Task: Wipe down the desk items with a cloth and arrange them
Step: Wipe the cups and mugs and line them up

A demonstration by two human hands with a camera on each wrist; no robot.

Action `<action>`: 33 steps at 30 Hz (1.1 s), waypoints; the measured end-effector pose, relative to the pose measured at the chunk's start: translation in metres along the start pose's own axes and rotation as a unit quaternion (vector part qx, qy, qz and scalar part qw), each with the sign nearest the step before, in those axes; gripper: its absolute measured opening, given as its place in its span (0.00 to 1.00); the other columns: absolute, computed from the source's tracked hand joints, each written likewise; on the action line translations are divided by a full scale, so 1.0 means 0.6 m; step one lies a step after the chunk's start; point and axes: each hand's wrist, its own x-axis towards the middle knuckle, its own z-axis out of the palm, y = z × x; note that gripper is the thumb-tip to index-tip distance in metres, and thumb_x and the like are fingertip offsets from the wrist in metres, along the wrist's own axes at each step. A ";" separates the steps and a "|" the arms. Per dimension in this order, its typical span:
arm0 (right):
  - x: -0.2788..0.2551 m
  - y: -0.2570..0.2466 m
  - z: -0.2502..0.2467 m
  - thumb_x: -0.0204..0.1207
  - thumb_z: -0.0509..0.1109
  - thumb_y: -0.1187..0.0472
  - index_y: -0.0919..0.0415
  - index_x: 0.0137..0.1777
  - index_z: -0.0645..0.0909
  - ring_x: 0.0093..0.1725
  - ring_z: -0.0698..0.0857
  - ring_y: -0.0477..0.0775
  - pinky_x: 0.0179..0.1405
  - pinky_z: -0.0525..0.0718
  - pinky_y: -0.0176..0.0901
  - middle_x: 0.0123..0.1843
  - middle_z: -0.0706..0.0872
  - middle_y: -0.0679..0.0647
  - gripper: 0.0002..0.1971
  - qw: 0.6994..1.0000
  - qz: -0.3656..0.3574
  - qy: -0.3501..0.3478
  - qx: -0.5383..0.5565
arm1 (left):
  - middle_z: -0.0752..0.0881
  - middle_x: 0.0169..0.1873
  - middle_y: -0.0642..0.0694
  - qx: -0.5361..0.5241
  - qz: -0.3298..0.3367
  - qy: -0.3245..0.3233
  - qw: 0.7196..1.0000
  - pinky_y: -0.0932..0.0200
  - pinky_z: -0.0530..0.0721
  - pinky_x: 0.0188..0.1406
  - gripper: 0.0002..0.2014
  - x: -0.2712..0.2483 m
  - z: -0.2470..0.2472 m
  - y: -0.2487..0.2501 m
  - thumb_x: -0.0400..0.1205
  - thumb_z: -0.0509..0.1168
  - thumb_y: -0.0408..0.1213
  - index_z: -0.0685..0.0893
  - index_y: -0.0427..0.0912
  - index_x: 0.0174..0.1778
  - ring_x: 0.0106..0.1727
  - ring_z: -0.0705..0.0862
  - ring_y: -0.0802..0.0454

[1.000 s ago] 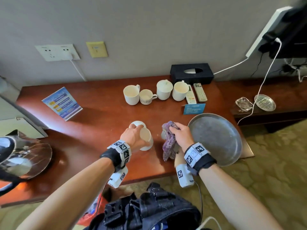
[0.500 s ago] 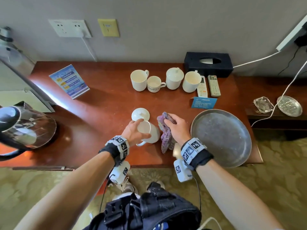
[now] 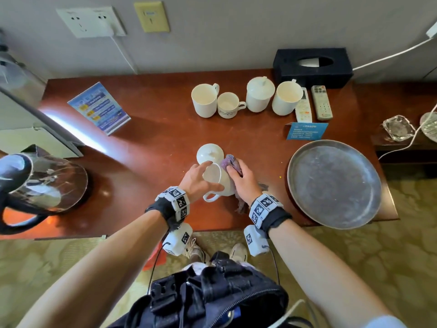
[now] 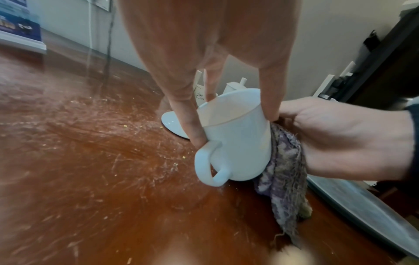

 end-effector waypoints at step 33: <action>-0.036 -0.003 0.000 0.82 0.70 0.57 0.48 0.74 0.80 0.68 0.81 0.41 0.69 0.78 0.35 0.69 0.84 0.43 0.20 0.999 -0.040 -0.001 0.033 | 0.83 0.60 0.43 -0.048 0.018 -0.017 0.999 0.40 0.88 0.57 0.51 0.017 -0.008 -0.003 0.53 0.79 0.61 0.76 0.50 0.75 0.59 0.85 0.42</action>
